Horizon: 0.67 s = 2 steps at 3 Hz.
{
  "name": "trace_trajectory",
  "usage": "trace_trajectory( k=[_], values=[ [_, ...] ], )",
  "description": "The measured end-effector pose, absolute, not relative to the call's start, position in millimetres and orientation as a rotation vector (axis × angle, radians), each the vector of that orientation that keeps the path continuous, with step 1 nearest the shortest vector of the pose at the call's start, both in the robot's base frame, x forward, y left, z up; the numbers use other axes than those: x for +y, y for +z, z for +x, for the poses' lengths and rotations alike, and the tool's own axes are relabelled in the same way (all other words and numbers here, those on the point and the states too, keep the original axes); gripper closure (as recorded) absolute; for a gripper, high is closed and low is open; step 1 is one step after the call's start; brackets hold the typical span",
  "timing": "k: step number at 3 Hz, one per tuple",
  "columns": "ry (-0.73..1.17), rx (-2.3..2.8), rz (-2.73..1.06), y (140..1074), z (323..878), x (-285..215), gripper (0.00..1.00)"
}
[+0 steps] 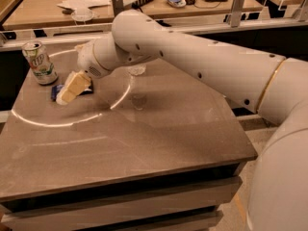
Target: Move rxbar blueberry near 7up can
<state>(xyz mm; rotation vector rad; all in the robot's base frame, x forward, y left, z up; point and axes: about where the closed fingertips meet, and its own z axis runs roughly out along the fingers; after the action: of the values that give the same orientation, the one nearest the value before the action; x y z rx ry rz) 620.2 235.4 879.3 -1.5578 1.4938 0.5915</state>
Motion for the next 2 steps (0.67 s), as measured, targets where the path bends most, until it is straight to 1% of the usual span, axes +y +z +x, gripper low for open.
trace_trajectory(
  k=[1, 2],
  values=[
    [0.624, 1.473, -1.518, 883, 605, 208, 0.0],
    [0.656, 1.499, -1.435, 882, 599, 164, 0.0]
  ],
)
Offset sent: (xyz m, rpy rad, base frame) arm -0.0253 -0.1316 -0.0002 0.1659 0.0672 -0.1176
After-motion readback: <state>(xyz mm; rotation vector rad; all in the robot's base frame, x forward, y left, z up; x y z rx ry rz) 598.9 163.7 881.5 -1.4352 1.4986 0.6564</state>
